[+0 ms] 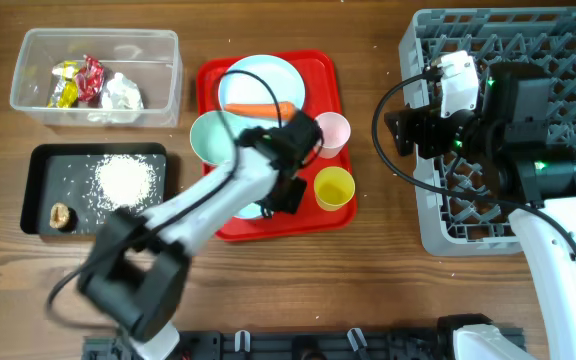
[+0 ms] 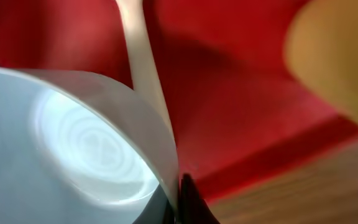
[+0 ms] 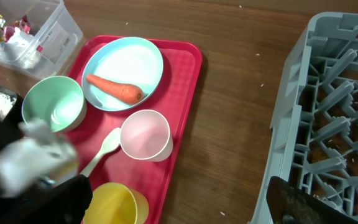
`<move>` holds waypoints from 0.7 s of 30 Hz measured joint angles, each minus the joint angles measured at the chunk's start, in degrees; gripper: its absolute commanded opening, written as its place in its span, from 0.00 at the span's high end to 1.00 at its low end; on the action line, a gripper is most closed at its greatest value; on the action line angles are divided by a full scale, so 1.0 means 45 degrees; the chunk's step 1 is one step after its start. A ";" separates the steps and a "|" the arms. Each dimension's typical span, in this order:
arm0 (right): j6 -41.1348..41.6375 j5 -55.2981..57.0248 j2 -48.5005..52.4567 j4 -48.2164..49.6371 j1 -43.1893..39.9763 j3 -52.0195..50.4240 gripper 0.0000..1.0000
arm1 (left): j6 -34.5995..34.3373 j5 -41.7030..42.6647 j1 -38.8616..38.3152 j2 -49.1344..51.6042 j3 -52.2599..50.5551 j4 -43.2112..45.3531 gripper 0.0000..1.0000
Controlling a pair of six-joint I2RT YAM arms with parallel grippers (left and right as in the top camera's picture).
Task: Sort waste into correct bins and load items into the dishwasher rack
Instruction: 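Lift the green rice bowl with the left gripper and pour rice onto black tray, then grasp the carrot from the white plate with the left gripper, place on black tray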
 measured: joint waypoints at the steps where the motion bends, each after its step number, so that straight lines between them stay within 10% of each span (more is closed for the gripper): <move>1: -0.0005 0.0000 0.0000 -0.0019 0.0000 0.0000 0.07 | -0.0141 -0.0287 -0.0097 0.0816 -0.0024 0.0024 0.96; 6: -0.0005 0.0000 0.0000 -0.0044 0.0000 0.0000 0.07 | -0.0894 -0.1122 -0.0121 0.1651 -0.0010 -0.0049 0.93; 8: 0.0000 0.0000 0.0000 -0.0039 0.0000 0.0000 0.07 | -0.1175 -0.1365 -0.0121 0.1739 -0.0015 -0.0277 0.46; 10: -0.0005 0.0000 0.0000 0.0015 0.0000 0.0000 0.07 | -0.1360 -0.1452 -0.0121 0.1957 0.0063 -0.1307 0.31; 21: 0.0238 0.0000 0.0000 0.0486 0.0000 0.0000 0.03 | -0.1724 -0.1617 0.1049 0.1161 0.5061 -0.0520 0.00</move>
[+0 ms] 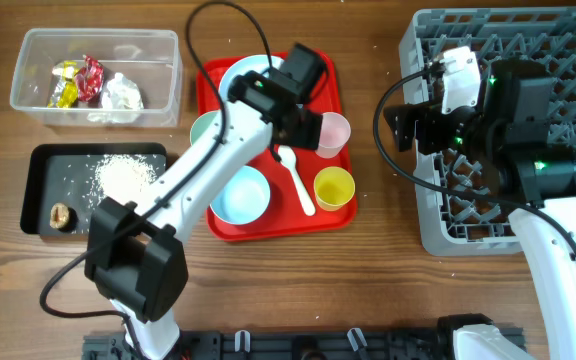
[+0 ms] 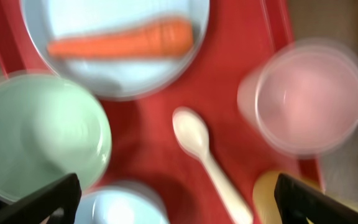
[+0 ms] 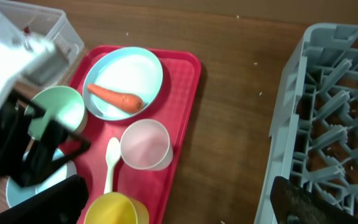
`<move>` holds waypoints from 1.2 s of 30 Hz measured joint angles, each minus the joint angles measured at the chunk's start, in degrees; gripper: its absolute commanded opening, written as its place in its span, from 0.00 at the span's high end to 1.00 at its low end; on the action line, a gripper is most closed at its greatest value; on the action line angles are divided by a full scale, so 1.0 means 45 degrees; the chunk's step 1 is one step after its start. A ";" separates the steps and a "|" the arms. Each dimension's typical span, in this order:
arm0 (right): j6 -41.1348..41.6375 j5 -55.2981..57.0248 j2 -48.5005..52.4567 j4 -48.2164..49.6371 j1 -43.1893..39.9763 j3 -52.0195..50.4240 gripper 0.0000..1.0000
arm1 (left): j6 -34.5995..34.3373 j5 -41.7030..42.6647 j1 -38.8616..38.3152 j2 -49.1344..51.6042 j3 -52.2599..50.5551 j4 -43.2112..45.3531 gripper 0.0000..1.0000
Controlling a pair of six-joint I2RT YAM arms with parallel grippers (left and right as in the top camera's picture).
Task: Sort waste into correct bins and load items into the dishwasher rack
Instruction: 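Grasp the carrot from the white plate with the left gripper, place on black tray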
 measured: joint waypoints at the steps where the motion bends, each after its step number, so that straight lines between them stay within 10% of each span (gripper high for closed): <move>1: 0.0039 0.0000 0.0000 0.0102 0.0000 0.0000 0.04 | 0.0092 0.0000 0.0146 0.0005 0.0005 0.0432 0.00; 5: 0.0092 0.0000 0.0000 0.0199 0.0000 0.0000 0.03 | 0.1297 0.0651 0.1651 0.0087 0.0068 0.3944 0.00; 17: 0.0427 0.0000 0.0000 0.0155 0.0000 0.0000 0.04 | -0.1933 0.2429 0.2506 0.4323 0.1632 0.3643 0.15; 30: 0.0427 0.0005 0.0000 -0.0097 0.0000 0.0000 0.03 | 0.6557 0.2467 0.2618 0.4877 0.1739 0.3303 0.20; 36: 0.0427 0.0005 0.0000 -0.0102 0.0000 0.0000 0.03 | 0.7815 0.2307 0.2788 0.5299 0.1787 0.3497 0.74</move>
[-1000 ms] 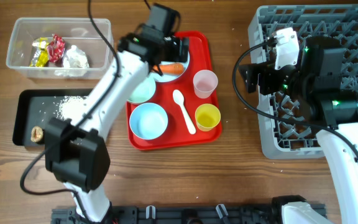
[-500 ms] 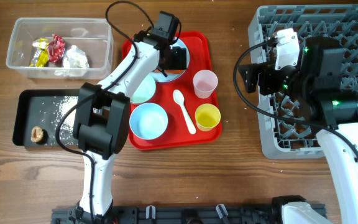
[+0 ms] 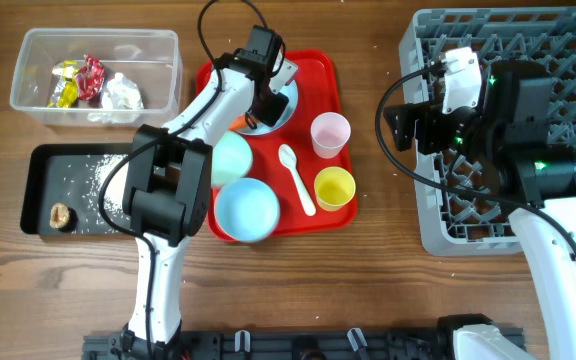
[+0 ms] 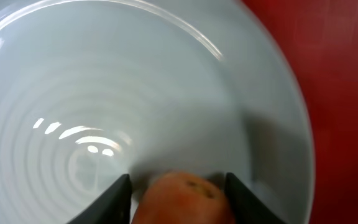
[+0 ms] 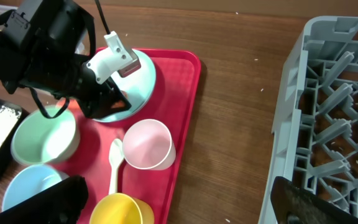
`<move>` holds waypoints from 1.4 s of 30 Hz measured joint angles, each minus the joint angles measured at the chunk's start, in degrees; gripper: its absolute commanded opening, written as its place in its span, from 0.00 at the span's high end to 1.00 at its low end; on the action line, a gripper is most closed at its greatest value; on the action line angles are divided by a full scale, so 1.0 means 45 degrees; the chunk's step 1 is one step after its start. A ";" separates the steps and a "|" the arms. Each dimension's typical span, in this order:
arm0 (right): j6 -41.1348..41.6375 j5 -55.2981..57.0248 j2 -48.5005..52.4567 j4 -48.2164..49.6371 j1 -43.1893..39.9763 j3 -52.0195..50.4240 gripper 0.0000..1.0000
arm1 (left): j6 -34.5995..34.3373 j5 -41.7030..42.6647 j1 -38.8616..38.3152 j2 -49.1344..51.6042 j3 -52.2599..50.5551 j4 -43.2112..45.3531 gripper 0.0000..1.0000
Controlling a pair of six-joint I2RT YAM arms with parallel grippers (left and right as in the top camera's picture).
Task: Sort waste into correct bins and load items into the dishwasher rack
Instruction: 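Grasp the carrot from the white plate with the left gripper, place on black tray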
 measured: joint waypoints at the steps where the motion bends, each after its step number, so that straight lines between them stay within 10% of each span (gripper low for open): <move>1: 0.0000 0.0029 0.0000 0.0005 0.0000 0.0000 0.03 | 0.0049 -0.0034 0.0000 0.0005 0.0000 0.0005 0.75; 12: 0.0000 0.0097 0.0000 0.0000 0.0000 0.0000 0.02 | -0.1428 -0.0447 0.0049 0.0019 0.0092 0.0146 0.89; 19: 0.0000 0.0146 0.0000 -0.0024 0.0000 0.0000 0.02 | -0.4454 -0.1001 0.1749 -0.0729 0.3521 -0.4663 0.88; 31: 0.0000 0.0199 0.0000 -0.0039 0.0000 0.0000 0.00 | -0.4862 -0.1146 0.4949 -0.2735 0.3881 -1.1424 0.91; 42: 0.0000 0.0204 0.0413 -0.0194 0.0000 0.0000 0.00 | -0.5916 -0.1287 1.0001 -0.2705 0.0840 -0.9500 0.94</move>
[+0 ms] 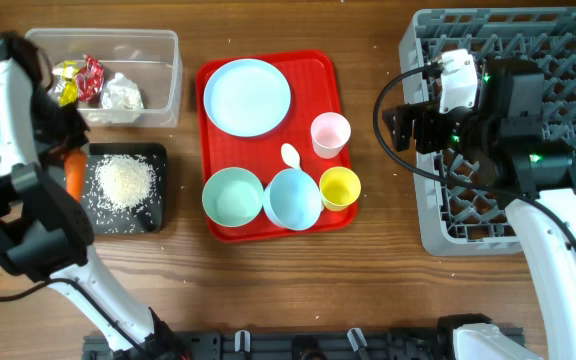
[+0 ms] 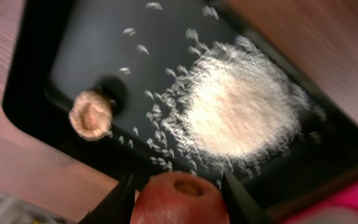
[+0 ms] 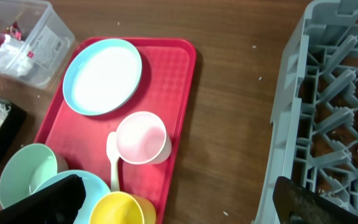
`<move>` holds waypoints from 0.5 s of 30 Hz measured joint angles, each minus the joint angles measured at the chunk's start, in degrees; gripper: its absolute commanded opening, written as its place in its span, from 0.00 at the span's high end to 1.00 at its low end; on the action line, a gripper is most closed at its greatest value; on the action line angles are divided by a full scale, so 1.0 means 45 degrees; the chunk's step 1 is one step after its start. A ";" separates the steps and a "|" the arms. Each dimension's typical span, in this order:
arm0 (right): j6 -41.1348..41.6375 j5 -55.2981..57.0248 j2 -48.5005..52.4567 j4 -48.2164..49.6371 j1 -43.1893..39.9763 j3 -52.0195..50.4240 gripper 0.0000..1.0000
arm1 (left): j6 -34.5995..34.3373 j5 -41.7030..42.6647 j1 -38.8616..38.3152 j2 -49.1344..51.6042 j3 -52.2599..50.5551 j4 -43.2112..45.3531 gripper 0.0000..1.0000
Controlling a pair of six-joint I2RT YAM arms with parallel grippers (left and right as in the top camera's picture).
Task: Sort waste into correct bins and load items into the dishwasher rack
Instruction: 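Grasp the carrot from the white plate with the left gripper, place on black tray, then grasp the pink cup with the left gripper and lift it toward the right gripper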
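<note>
My left gripper [image 2: 179, 194] is shut on an orange carrot [image 2: 179, 200], held above the near-left part of the black tray [image 2: 55, 68] with a rice heap [image 2: 241, 118] and a brown lump [image 2: 91, 116]. From overhead the carrot [image 1: 74, 177] hangs at the black tray's [image 1: 158, 215] left side. A bare light-blue plate [image 1: 246, 95], pink cup [image 1: 330, 133], white spoon [image 1: 290, 154], green bowl [image 1: 232, 195], blue bowl [image 1: 293, 199] and yellow cup [image 1: 339, 187] sit on the red tray [image 1: 313, 75]. My right gripper [image 3: 179, 205] is open, empty, beside the grey dishwasher rack [image 1: 528, 215].
A clear bin [image 1: 158, 70] with wrappers stands at the back left, above the black tray. Bare wood lies between the red tray and the rack [image 3: 334, 106]. My left arm runs along the table's left edge.
My left gripper, then around the carrot on the light-blue plate, now holds it over the black tray at the left. The plate is bare. The green and blue bowls sit side by side at the tray's front.
My left gripper was first down at the blue bowl at the red tray's front. Then it hung open above the tray, the carrot lying on the plate. Then its fingers were around the carrot. Now the carrot is over the black tray. The right arm stayed put.
</note>
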 measured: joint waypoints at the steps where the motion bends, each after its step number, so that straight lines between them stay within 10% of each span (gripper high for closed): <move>1: 0.0000 0.0015 0.0005 0.0015 0.0000 0.0000 0.00 | -0.0214 0.0000 0.0476 0.0005 -0.0651 0.0724 0.94; 15: 0.0005 0.0034 0.0005 0.0015 0.0000 0.0000 0.00 | -0.2297 -0.0039 0.2045 0.0029 -0.3036 0.4901 0.32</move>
